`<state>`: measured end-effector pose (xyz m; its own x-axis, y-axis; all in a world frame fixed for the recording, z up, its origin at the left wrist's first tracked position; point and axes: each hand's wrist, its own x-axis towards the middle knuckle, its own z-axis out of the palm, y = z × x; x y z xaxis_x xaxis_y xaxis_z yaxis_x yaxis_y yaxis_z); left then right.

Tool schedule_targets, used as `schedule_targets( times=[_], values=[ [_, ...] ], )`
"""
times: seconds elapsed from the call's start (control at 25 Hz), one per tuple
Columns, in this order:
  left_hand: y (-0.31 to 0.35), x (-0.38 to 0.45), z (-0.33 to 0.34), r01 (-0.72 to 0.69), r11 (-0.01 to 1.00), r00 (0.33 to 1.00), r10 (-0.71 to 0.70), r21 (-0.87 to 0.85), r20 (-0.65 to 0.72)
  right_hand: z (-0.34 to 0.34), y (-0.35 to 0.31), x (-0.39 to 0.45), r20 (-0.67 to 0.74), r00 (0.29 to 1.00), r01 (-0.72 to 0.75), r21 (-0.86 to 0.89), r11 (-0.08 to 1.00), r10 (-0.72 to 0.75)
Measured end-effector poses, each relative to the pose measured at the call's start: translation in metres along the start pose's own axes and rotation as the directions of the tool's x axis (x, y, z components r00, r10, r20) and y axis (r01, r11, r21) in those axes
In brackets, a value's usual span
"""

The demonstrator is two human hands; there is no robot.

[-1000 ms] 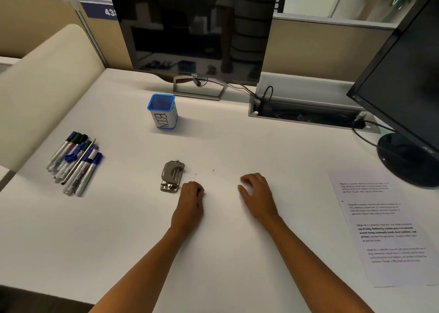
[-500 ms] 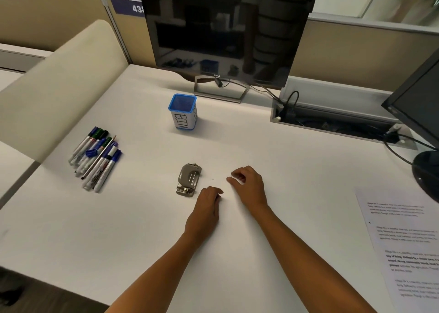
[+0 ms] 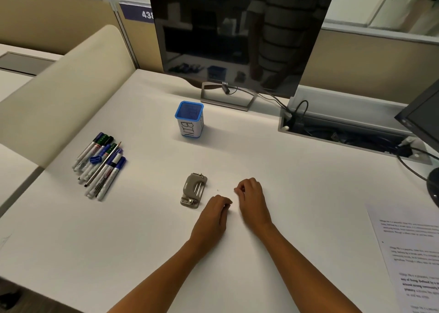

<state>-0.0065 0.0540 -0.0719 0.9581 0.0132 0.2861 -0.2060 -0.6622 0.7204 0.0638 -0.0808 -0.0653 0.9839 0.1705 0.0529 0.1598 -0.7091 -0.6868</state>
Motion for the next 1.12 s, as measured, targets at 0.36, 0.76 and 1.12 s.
schedule_targets(
  times=[0.36,0.76,1.12],
  values=[
    [-0.035,0.202,-0.09,0.301,0.951,0.836,-0.302,-0.077,-0.458,0.003,0.005,-0.004,-0.05,0.999,0.009,0.099,0.995,-0.004],
    [-0.069,0.245,-0.119,0.346,0.938,0.874,-0.329,-0.015,-0.357,0.004,0.006,-0.004,-0.078,0.997,0.005,0.117,0.993,0.005],
    [-0.011,0.091,-0.036,0.077,0.922,0.974,-0.15,0.378,0.167,0.005,0.006,-0.003,-0.087,0.996,0.007,0.127,0.992,0.004]
  ],
)
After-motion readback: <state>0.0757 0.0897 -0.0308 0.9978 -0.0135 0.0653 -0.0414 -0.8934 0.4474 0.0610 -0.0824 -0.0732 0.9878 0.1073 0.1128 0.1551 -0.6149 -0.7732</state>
